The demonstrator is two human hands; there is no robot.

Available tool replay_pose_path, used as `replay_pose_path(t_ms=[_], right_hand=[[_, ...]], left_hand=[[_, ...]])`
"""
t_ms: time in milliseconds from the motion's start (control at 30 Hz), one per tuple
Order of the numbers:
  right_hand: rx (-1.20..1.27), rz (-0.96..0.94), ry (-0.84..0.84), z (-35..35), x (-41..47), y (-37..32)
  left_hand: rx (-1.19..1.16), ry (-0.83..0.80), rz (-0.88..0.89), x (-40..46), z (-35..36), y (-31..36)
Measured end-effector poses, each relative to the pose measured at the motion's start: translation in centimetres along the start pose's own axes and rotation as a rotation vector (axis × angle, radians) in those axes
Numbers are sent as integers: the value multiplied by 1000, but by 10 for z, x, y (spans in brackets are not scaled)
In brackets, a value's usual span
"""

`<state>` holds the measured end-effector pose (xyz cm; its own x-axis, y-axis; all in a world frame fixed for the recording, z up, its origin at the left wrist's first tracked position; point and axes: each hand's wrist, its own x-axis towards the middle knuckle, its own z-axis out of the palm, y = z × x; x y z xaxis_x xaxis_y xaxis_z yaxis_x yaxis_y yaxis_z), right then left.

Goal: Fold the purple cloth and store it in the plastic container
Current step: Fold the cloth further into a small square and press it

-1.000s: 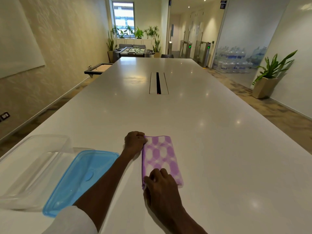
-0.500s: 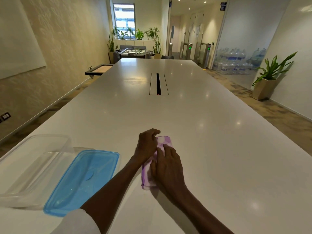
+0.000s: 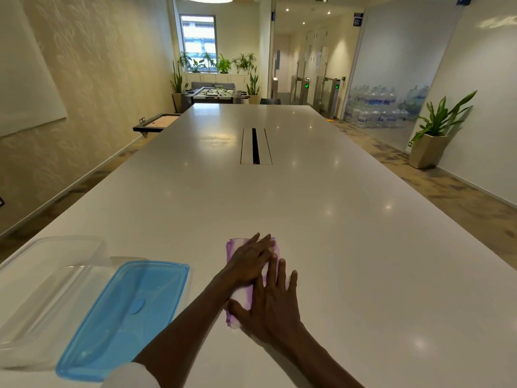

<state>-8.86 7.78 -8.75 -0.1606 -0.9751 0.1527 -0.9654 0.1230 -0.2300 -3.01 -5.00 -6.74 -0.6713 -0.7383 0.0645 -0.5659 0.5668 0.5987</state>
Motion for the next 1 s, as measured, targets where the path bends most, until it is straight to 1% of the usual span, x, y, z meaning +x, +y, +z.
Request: replay_pose_path(t_ms=[100, 200, 333, 467, 600, 867, 1000], right_hand=[[13, 8, -10, -1, -2, 0], [63, 44, 2, 0, -6, -1], [92, 76, -3, 1, -12, -2], [49, 91, -41, 0, -14, 1], [39, 84, -81, -2, -14, 2], [59, -76, -166, -18, -30, 22], [30, -98, -250, -27, -40, 26]], left_hand=[[210, -101, 10, 2, 2, -2], [285, -157, -31, 5, 4, -1], [304, -142, -86, 5, 8, 3], [354, -119, -126, 3, 8, 6], [372, -107, -120, 2, 8, 4], [411, -78, -80, 2, 12, -3], [447, -36, -56, -1, 14, -2]])
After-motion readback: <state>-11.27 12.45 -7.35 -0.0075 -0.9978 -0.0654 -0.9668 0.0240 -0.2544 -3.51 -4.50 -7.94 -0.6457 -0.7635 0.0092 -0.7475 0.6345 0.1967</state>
